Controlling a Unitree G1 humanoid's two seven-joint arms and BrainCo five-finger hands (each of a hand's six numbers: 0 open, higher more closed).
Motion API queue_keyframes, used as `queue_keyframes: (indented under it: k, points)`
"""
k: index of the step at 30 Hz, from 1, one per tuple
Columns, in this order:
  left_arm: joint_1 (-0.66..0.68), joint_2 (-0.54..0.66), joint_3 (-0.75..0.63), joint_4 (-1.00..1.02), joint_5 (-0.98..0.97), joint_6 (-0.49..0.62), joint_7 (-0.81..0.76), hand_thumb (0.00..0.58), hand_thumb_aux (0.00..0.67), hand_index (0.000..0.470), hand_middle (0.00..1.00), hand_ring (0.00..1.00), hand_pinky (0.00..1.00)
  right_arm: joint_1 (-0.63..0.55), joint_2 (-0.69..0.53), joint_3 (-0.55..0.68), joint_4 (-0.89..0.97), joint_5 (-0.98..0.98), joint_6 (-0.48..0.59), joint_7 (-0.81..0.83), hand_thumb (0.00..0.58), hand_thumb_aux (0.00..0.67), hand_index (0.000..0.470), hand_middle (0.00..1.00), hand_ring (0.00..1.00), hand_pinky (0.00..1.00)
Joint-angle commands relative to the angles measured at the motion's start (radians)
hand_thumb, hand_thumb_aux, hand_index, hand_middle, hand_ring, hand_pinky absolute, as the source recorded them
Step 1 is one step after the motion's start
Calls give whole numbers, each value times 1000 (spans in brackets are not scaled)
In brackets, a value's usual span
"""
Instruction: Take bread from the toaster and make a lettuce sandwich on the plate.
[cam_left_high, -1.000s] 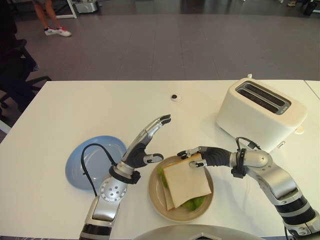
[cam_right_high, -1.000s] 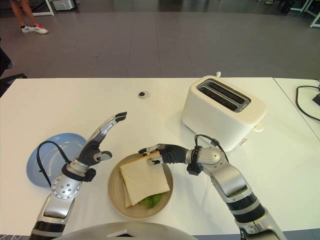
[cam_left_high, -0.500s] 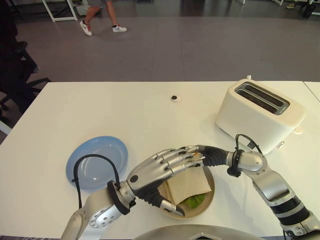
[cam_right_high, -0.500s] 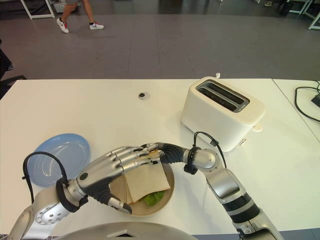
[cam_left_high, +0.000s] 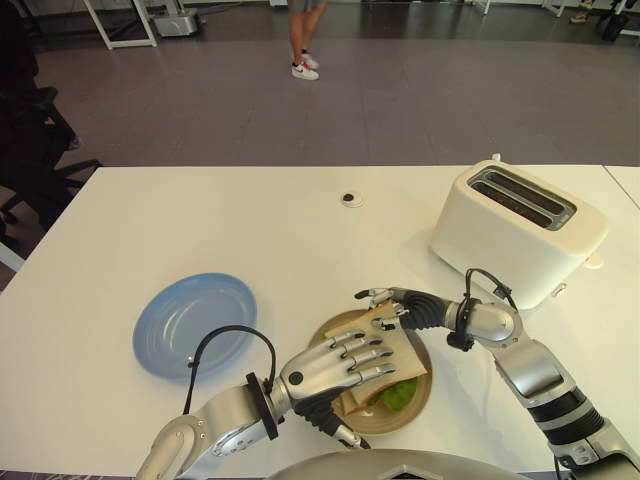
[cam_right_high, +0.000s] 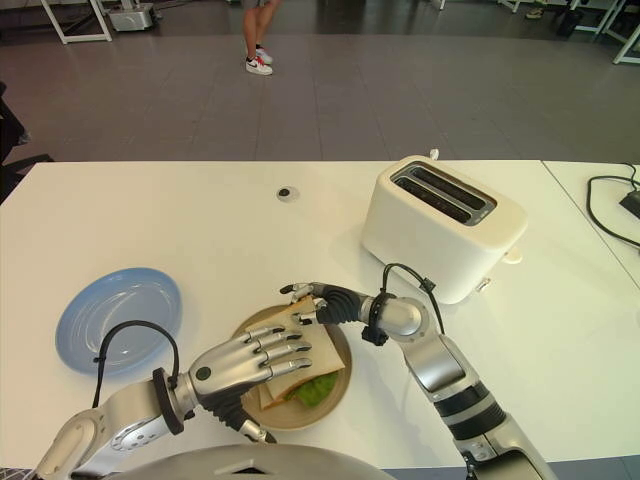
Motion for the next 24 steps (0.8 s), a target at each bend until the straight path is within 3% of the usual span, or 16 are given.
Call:
queue_keyframes:
  k: [1, 8, 17, 21, 24]
  points:
    - [48, 62, -36, 88, 62, 31, -55, 0, 0, 0, 0, 0, 0, -1, 23, -12, 30, -11, -7, -17, 0, 0, 0, 0, 0, 0]
    - [51, 88, -60, 130, 67, 54, -41, 0, 0, 0, 0, 0, 0, -81, 139, -226, 22, 127, -84, -116, 0, 0, 0, 0, 0, 0]
    - [-54, 54, -22, 112, 21, 69, 45, 0, 0, 0, 0, 0, 0, 20, -17, -290, -47, 140, -355, 17, 0, 0, 0, 0, 0, 0]
    - [-86, -1, 25, -10, -225, 69, 65, 0, 0, 0, 0, 0, 0, 113, -130, -367, -73, 147, -498, 89, 0, 0, 0, 0, 0, 0]
    - [-27, 21, 84, -185, -627, 106, 18, 0, 0, 0, 0, 0, 0, 229, -232, -419, -116, 178, -633, 175, 0, 0, 0, 0, 0, 0]
